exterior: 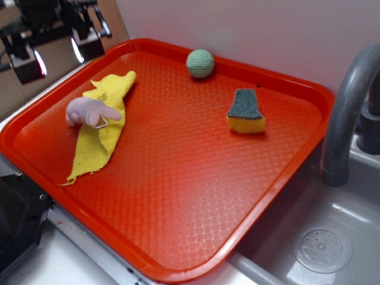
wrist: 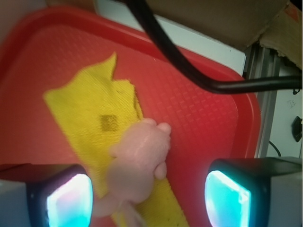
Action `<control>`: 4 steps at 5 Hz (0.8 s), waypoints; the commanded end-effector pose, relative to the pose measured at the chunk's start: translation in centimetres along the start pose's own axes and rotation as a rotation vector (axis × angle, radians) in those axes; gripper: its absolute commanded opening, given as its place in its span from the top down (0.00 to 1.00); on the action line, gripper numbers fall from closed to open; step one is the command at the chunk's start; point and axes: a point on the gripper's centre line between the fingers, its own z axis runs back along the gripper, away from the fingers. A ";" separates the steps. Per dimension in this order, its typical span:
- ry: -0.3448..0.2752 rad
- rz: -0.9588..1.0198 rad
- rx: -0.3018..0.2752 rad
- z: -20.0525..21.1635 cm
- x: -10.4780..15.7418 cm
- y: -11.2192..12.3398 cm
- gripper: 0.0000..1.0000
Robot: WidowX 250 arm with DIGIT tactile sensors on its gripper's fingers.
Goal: Grab the pink bunny.
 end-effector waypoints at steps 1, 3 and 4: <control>-0.030 0.010 -0.004 -3.1 0.9 -0.2 0.00; -0.027 -0.061 0.007 -5.1 -0.8 0.1 0.00; -0.040 -0.095 0.024 -5.8 -2.3 1.5 0.00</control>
